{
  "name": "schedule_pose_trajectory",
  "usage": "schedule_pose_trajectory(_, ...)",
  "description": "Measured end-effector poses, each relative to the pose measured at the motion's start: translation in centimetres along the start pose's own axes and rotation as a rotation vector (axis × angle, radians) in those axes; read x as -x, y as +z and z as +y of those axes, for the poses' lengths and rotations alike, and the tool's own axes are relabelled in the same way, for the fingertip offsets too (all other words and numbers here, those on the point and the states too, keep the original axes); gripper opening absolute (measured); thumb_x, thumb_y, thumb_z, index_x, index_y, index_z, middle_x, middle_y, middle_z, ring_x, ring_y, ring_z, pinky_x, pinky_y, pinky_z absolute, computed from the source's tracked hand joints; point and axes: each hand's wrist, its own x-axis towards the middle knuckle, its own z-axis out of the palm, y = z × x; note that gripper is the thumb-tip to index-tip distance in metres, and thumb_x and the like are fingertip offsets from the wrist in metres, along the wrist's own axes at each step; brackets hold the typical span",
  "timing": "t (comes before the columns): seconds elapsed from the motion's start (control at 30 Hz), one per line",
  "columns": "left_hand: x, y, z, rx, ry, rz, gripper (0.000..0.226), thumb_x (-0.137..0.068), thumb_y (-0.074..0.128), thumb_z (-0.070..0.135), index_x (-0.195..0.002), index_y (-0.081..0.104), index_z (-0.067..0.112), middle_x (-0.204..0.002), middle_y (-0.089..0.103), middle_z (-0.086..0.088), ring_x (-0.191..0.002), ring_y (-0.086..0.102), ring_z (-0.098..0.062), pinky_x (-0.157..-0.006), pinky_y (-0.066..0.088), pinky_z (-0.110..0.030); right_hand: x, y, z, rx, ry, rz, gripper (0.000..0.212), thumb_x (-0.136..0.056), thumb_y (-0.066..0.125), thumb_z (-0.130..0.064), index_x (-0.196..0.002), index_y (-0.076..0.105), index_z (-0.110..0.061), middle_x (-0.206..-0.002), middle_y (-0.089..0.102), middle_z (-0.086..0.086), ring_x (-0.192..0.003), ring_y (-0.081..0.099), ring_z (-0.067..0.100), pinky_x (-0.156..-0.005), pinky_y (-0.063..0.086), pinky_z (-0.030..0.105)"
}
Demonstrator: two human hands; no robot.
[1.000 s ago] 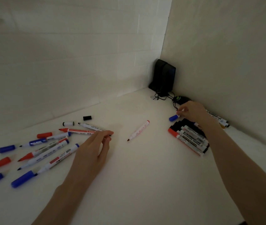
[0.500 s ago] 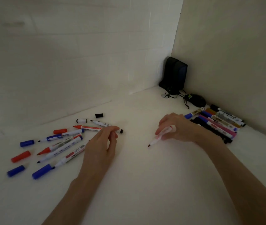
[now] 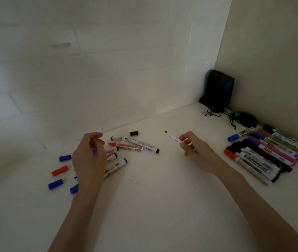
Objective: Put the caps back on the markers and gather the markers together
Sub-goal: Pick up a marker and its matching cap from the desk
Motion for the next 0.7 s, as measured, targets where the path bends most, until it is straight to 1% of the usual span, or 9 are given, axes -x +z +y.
schedule_pose_trajectory(0.07,-0.9,-0.4,-1.0,-0.075,0.012,-0.054,0.019,-0.098,0.050,0.012,-0.107,0.064,0.022,-0.094,0.067,0.003,-0.083,0.062,-0.008,-0.072,0.042,-0.014,0.0,1.0,-0.1,-0.013,-0.006,-0.031,0.014,-0.106,0.040,-0.029,-0.117,0.048,-0.025,-0.096,0.061,0.000,-0.071,0.054,0.014,-0.060,0.045,0.027)
schedule_pose_trajectory(0.13,-1.5,-0.2,-1.8,-0.173,0.057,-0.153,0.019,-0.098,0.052,0.012,-0.104,0.064,0.025,-0.096,0.067,0.005,-0.086,0.061,-0.008,-0.076,0.044,-0.019,0.0,1.8,-0.1,-0.001,-0.012,-0.034,0.013,-0.107,0.039,-0.029,-0.116,0.048,-0.026,-0.094,0.061,0.006,-0.067,0.049,0.015,-0.059,0.043,0.029)
schedule_pose_trajectory(0.2,-2.2,0.5,-1.9,-0.238,0.085,-0.230,0.020,-0.098,0.052,0.014,-0.101,0.066,0.028,-0.096,0.066,0.008,-0.087,0.059,-0.008,-0.078,0.046,-0.023,0.0,2.2,-0.1,0.008,-0.014,-0.014,0.013,-0.106,0.039,-0.030,-0.115,0.048,-0.027,-0.093,0.062,0.008,-0.064,0.047,0.013,-0.059,0.040,0.030)
schedule_pose_trajectory(0.27,-3.4,2.0,-1.6,-0.268,0.124,-0.275,0.020,-0.098,0.053,0.017,-0.102,0.068,0.029,-0.099,0.067,0.010,-0.091,0.059,-0.009,-0.080,0.045,-0.024,0.3,2.5,0.1,0.001,-0.027,0.014,0.012,-0.106,0.040,-0.032,-0.114,0.049,-0.030,-0.090,0.062,0.007,-0.062,0.045,0.012,-0.057,0.039,0.030)
schedule_pose_trajectory(0.33,-4.7,3.9,-1.3,-0.288,0.188,-0.329,0.019,-0.097,0.055,0.019,-0.106,0.070,0.028,-0.104,0.069,0.009,-0.098,0.059,-0.012,-0.085,0.045,-0.026,0.7,2.6,0.1,-0.015,-0.045,0.043,0.011,-0.106,0.040,-0.034,-0.112,0.049,-0.030,-0.088,0.061,0.005,-0.060,0.043,0.008,-0.055,0.038,0.026)
schedule_pose_trajectory(0.43,-6.7,7.0,-0.7,-0.333,0.263,-0.446,0.022,-0.097,0.058,0.023,-0.115,0.069,0.025,-0.115,0.070,0.005,-0.107,0.058,-0.019,-0.095,0.046,-0.035,0.8,2.7,0.2,-0.066,-0.044,0.088,0.013,-0.106,0.042,-0.030,-0.114,0.052,-0.025,-0.086,0.059,0.005,-0.058,0.041,0.004,-0.052,0.034,0.018)
schedule_pose_trajectory(0.53,-8.4,9.4,0.4,-0.456,0.301,-0.571,0.028,-0.097,0.059,0.030,-0.123,0.066,0.022,-0.122,0.067,0.002,-0.114,0.056,-0.024,-0.101,0.041,-0.041,0.9,2.8,0.3,-0.074,-0.046,0.111,0.014,-0.106,0.043,-0.026,-0.115,0.054,-0.023,-0.086,0.060,0.004,-0.059,0.044,0.002,-0.053,0.034,0.016)
schedule_pose_trajectory(0.63,-9.4,10.9,0.8,-0.586,0.312,-0.645,0.031,-0.095,0.062,0.034,-0.123,0.065,0.022,-0.120,0.069,0.002,-0.113,0.059,-0.022,-0.104,0.037,-0.040,0.9,2.9,0.6,-0.077,-0.056,0.119,0.015,-0.106,0.043,-0.025,-0.115,0.055,-0.024,-0.087,0.061,0.000,-0.060,0.046,0.003,-0.054,0.036,0.017)
schedule_pose_trajectory(0.7,-9.7,11.5,0.9,-0.645,0.330,-0.669,0.028,-0.092,0.065,0.034,-0.118,0.067,0.022,-0.115,0.070,0.004,-0.109,0.062,-0.021,-0.102,0.038,-0.038,0.7,2.9,0.7,-0.083,-0.062,0.125,0.015,-0.105,0.043,-0.025,-0.114,0.055,-0.024,-0.086,0.061,-0.001,-0.061,0.046,0.004,-0.055,0.037,0.018)
